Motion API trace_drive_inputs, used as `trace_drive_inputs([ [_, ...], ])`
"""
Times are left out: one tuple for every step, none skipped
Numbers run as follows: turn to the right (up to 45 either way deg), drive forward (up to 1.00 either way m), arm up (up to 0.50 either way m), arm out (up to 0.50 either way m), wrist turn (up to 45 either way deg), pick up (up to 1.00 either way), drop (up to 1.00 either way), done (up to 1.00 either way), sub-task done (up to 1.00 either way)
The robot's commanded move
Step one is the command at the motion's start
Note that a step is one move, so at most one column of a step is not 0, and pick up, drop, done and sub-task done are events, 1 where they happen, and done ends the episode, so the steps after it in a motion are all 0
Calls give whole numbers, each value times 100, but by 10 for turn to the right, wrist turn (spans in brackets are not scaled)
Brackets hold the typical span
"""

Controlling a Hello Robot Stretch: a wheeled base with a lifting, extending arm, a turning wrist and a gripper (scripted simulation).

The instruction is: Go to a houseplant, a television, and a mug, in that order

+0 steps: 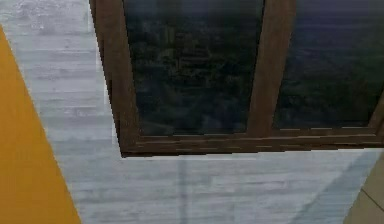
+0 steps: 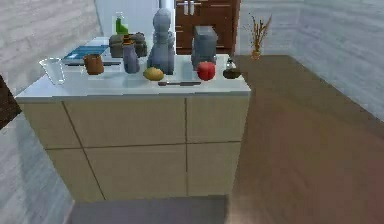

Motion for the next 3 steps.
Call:
trace_drive_inputs([
  [450, 0, 0, 0, 0, 0, 0, 0, 0],
  [450, 0, 0, 0, 0, 0, 0, 0, 0],
  [90, 0, 0, 0, 0, 0, 0, 0, 0],
])
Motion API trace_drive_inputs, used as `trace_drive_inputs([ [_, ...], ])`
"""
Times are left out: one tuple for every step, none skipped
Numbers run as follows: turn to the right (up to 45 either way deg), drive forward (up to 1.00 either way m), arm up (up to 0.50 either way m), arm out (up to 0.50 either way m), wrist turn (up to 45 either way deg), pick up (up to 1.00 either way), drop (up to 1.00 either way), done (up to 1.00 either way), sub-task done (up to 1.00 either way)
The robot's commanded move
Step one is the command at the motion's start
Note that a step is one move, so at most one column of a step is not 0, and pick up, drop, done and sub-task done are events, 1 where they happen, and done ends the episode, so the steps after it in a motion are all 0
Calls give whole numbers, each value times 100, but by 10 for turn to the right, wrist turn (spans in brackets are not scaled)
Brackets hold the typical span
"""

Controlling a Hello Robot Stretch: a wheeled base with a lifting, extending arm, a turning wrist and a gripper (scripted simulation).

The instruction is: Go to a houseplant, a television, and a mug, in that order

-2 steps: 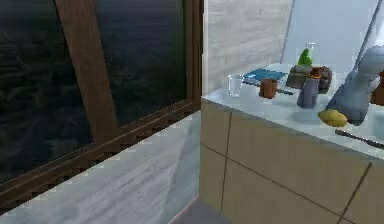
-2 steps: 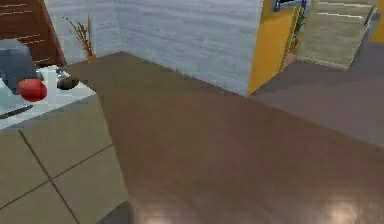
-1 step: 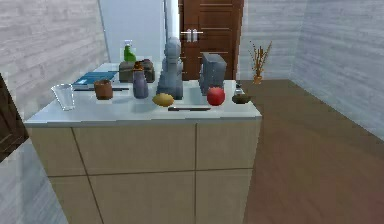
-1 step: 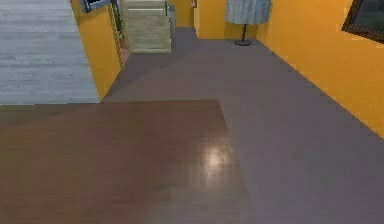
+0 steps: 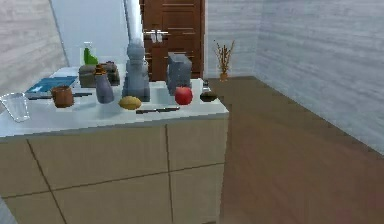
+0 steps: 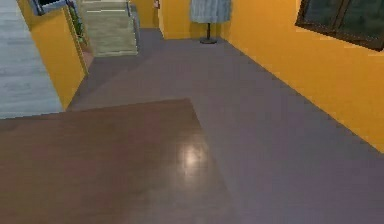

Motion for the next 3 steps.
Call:
trace_drive_inputs([
  [0, 35, 0, 0, 0, 0, 0, 0, 0],
  [-420, 0, 0, 0, 0, 0, 0, 0, 0],
  [0, 0, 0, 0, 0, 0, 0, 100, 0],
])
